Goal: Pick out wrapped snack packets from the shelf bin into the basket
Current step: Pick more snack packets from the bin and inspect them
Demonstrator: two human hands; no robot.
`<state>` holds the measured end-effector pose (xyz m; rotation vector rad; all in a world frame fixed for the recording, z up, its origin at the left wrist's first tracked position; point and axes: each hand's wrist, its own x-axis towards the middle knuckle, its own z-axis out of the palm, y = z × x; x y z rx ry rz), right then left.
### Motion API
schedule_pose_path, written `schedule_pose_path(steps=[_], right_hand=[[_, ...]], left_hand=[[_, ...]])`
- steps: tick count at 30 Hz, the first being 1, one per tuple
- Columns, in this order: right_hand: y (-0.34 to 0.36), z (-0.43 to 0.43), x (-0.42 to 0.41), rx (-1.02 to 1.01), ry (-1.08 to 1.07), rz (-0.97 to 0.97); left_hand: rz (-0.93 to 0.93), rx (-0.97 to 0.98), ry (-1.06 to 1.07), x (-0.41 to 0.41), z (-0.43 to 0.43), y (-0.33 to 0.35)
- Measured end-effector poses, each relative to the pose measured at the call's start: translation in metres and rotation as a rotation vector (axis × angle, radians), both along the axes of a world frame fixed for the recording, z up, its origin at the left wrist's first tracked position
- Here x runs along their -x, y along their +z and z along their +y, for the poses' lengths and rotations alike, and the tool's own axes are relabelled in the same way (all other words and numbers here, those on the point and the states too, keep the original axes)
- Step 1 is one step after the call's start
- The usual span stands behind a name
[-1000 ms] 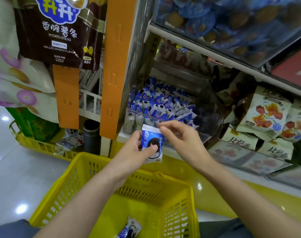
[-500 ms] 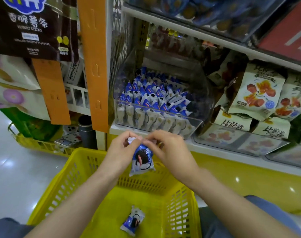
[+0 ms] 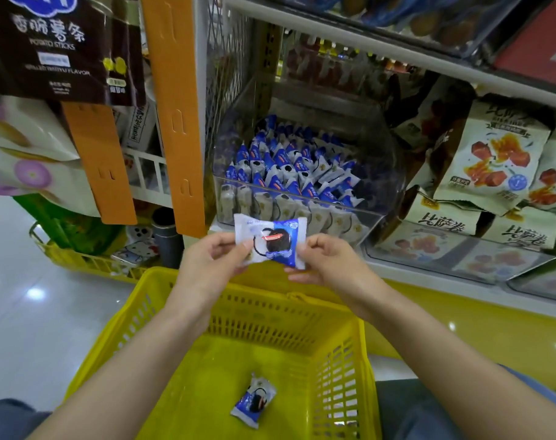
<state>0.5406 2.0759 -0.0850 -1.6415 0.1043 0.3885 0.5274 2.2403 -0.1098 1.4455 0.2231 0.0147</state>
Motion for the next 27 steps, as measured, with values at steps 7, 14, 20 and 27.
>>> schedule_pose_path(steps=[7, 14, 20, 27], right_hand=[[-0.010, 0.004, 0.012, 0.421, 0.264, -0.309], [-0.011, 0.009, 0.010, 0.290, 0.177, -0.313], [-0.015, 0.014, 0.013, 0.291, 0.126, -0.398], [-0.012, 0.017, 0.016, 0.647, 0.141, -0.752]], left_hand=[[-0.242, -0.305, -0.039, -0.001, 0.009, 0.001], [-0.153, -0.145, -0.144, 0.004, 0.002, -0.001], [-0.207, -0.328, -0.157, 0.004, 0.002, 0.000], [-0.205, -0.447, -0.163, 0.005, 0.000, -0.003]])
